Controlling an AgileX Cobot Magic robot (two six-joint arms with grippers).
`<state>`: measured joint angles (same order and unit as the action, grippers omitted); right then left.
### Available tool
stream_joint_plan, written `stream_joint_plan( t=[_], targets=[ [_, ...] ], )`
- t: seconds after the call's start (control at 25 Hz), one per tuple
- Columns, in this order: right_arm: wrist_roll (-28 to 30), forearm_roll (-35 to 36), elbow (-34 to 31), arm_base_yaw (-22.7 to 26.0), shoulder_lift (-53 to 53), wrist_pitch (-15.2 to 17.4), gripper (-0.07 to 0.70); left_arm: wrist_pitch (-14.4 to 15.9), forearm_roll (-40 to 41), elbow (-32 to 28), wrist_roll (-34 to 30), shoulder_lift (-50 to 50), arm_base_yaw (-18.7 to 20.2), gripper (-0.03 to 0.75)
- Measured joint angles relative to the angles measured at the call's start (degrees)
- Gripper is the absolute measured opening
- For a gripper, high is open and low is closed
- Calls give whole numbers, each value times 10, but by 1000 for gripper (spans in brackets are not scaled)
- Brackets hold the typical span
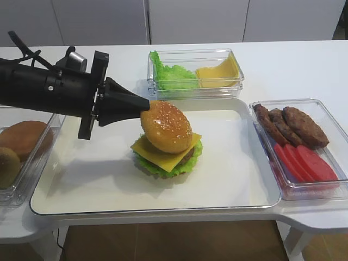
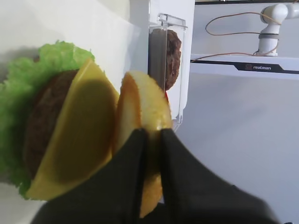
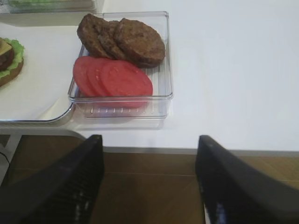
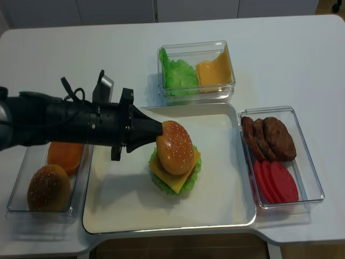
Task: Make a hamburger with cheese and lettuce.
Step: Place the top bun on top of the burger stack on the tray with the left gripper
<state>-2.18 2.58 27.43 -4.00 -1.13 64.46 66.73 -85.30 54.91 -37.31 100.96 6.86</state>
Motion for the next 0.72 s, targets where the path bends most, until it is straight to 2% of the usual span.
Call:
stream_joint_plan(
  t=[0.32, 0.72],
  targets=[
    [0, 0, 0, 0, 0, 0, 468, 1, 11, 0, -5, 0, 0, 75],
    [0, 0, 0, 0, 0, 0, 468, 1, 21, 0, -5, 0, 0, 144]
  ],
)
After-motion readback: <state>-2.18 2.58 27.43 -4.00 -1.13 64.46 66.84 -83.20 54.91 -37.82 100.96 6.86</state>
